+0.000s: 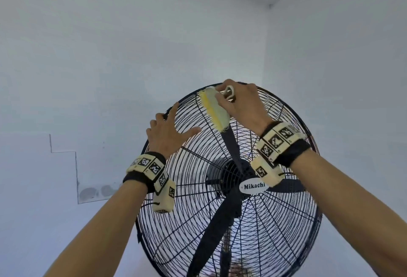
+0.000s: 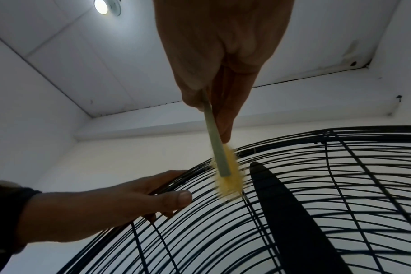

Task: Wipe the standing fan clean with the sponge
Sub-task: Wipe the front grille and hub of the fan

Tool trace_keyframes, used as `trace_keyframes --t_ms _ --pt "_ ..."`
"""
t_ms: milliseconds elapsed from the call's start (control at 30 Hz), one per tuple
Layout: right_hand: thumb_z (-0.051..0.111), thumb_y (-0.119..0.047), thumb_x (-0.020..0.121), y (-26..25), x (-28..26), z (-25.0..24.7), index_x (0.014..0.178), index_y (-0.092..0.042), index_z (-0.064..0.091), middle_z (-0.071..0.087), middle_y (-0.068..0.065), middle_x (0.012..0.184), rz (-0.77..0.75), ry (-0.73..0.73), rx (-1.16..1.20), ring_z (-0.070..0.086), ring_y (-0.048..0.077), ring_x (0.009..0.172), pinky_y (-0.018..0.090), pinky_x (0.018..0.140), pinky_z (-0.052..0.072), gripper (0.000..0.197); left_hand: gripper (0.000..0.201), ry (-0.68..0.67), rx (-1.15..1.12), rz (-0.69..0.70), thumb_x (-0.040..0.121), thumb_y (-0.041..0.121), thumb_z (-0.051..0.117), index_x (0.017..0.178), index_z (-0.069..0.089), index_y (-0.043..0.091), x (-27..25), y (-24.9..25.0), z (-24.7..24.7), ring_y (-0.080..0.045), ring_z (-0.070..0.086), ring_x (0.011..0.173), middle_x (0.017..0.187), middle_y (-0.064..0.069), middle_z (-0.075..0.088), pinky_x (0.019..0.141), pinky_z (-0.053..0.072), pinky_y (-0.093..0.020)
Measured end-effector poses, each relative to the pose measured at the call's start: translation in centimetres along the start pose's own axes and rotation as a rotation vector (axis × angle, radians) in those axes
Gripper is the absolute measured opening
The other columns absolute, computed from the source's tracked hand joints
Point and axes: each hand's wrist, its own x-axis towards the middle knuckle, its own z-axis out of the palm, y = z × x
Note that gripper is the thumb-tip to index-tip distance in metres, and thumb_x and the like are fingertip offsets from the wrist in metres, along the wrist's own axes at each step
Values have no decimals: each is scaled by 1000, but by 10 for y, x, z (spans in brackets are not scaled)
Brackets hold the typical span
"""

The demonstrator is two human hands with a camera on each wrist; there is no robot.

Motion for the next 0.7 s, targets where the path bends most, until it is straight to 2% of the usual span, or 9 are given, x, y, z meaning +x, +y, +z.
trace_keyframes --t_ms 100,200,300,400,467,533,600,633,700 --pt "56 -47 102 -8 -1 -4 130 -32 66 75 -3 92 1 90 98 68 28 87 41 88 57 34 114 1 -7 2 72 98 40 164 9 40 -1 2 0 -43 43 132 149 -19 41 108 37 -58" --pt "57 -38 104 -12 -8 -2 140 -26 62 76 0 95 -36 30 105 71 18 79 33 78 61 38 115 5 -14 2 70 99 38 164 9 40 -1 2 1 -43 43 132 148 -19 41 109 38 -58" --pt "60 -26 100 -9 -15 -6 132 -20 68 69 1 89 16 -150 0 58 14 77 11 63 48 33 116 -5 -19 -10 69 99 39 164 9 40 -1 -1 -1 -43 43 133 149 -20 41 109 37 -58" --pt "62 -23 95 -12 -11 -17 114 -16 75 70 1 86 31 -191 -46 58 6 85 14 69 47 24 116 -5 -24 -11 69 99 39 164 9 40 -1 0 -1 -43 42 134 150 -20 40 110 37 -59" --pt "59 -24 100 -17 -11 -16 126 -20 72 69 -7 84 18 -82 58 56 -6 71 8 70 41 29 115 -2 -28 -4 70 99 40 164 9 41 -2 1 -1 -43 42 134 150 -20 40 110 37 -59" --pt "56 -33 105 -17 -15 -7 141 -27 61 68 -8 77 -3 -2 113 57 1 59 9 69 41 37 114 3 -28 0 71 98 40 164 9 41 -2 2 0 -43 42 133 149 -20 40 109 37 -59" --pt "54 -39 105 -10 -21 1 147 -30 54 72 1 76 -21 -23 91 62 11 57 21 66 52 42 115 10 -22 -4 70 99 39 164 10 41 -2 1 1 -43 43 133 149 -19 40 109 37 -59" --pt "56 -38 105 -7 -23 1 146 -29 56 72 1 76 -27 -58 64 62 8 58 21 64 52 42 115 12 -21 -7 69 99 38 164 10 40 -2 0 0 -43 43 132 149 -19 41 109 37 -58" --pt "64 -27 99 -7 -21 -7 136 -22 67 69 -7 77 -13 -145 15 58 -4 55 8 59 43 37 116 9 -28 -8 68 98 38 164 10 41 -1 -2 0 -42 43 132 149 -19 41 108 38 -58"
